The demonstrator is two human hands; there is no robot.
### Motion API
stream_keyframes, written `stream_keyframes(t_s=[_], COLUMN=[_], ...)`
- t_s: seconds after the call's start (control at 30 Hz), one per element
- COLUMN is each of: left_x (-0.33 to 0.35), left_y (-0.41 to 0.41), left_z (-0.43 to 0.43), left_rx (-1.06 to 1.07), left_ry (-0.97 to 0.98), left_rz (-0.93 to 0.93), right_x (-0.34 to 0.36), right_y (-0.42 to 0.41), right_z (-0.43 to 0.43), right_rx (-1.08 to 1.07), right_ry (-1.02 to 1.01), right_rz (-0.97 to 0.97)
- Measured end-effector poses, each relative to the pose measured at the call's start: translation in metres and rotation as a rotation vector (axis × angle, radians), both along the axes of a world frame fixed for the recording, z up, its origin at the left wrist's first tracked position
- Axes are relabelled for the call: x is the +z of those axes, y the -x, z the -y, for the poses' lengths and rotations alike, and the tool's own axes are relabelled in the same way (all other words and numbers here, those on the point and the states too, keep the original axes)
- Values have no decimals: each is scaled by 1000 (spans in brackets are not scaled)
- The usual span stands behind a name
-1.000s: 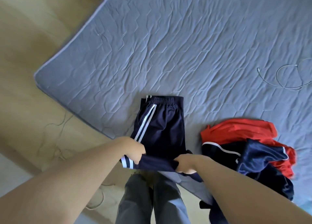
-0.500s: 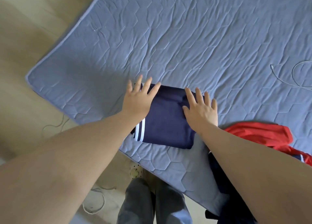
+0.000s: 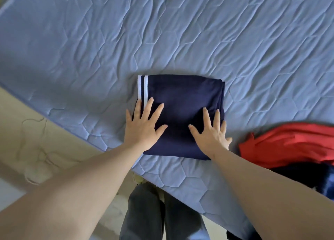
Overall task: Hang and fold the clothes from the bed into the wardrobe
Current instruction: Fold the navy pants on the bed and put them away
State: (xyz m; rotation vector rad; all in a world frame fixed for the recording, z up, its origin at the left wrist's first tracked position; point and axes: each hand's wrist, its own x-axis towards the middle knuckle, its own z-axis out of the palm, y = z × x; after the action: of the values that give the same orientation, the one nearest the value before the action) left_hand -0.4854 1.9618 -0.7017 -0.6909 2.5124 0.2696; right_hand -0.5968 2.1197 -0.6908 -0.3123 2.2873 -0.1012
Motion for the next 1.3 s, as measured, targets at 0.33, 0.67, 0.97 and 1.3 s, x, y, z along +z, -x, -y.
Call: stream_keyframes(t_s=[0.33,0.67,0.97,1.3], left_x=[-86,-47,2,101], left_y=[-16,-20,-1,-36], left_z=[7,2,38,28], left_rx=[-95,635,1202,1325], left_ry=[77,-345,-1034,-1046], left_rz=[-276,-433,47,47], right_x=[-71,-50,-24,68], right_y=[-18,-25,8,-9], right_z=[5,-11,-8,-13], right_rx=[108,-215,-1148,-1065], right_ry=[-103,223,348,284], right_rz=[-99,-251,454,810])
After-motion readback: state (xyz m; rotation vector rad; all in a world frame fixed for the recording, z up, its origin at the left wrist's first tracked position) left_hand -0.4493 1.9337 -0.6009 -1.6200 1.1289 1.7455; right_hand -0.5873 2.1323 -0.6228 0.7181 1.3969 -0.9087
